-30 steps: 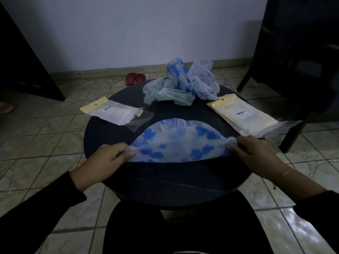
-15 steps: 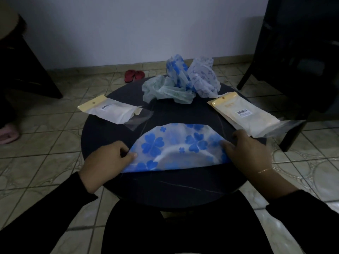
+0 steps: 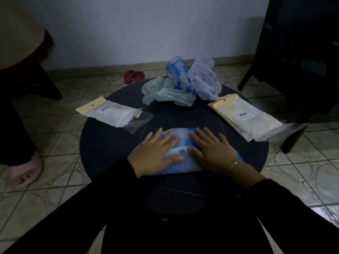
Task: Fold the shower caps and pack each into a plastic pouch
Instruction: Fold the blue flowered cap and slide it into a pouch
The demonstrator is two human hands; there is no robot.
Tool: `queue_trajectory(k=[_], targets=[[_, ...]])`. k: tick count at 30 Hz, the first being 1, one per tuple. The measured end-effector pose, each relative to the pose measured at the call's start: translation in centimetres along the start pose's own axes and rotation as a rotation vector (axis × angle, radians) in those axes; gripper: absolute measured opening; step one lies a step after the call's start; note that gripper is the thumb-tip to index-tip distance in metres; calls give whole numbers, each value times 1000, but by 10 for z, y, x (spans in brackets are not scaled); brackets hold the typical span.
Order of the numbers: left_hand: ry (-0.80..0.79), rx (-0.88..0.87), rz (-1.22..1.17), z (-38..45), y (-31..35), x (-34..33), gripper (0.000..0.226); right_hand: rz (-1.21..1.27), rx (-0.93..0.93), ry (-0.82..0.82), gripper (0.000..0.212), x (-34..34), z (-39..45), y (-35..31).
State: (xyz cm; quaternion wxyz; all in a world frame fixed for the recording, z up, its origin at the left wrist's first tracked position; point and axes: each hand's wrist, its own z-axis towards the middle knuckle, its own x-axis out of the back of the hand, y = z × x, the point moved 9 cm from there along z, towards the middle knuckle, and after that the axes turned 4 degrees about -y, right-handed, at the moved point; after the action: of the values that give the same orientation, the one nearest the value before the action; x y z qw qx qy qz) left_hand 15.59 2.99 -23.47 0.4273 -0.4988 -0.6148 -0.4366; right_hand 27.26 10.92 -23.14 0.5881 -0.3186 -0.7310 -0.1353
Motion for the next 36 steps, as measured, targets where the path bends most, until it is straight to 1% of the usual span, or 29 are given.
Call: queue_trajectory(k=[2,4,6,13,17,22,24,26,28,31,33,36], targets=[[-47,22,-16,5,-5,-8,109,14,-14,-37,63,-3,3,2],[-65,30,-6,6,-5,-9,120,6,-18,-47,65,-3,4,2],[-63,27,7,5,-4,-9,125,-3,-20,-49,65,-5,5,2],[-27,19,-7,4,-4,-7,126,-34,-41,-43,70,-7,-1,7],[-35,19,-29,3,-3,-6,126,-31,-99,-26,76,-7,-18,33],[-24,17,-22,2,-2,-5,123,-64,-169,-47,73,-3,-34,54],[-18,16,-21,2,-1,-5,125,-100,-149,26,70,10,-30,42],[-10,16,-19,3,-1,-5,128,-117,-82,107,66,23,-22,16],[-1,17,-27,3,-1,-4,129,-118,8,129,63,25,-11,-14],[-2,20,-40,2,-1,-3,123,-93,75,37,61,6,3,-40],[-11,25,-30,2,-1,-4,123,-70,73,-20,62,-5,5,-38],[-12,32,-13,2,-1,-4,121,-36,53,-51,66,-8,-3,-18]])
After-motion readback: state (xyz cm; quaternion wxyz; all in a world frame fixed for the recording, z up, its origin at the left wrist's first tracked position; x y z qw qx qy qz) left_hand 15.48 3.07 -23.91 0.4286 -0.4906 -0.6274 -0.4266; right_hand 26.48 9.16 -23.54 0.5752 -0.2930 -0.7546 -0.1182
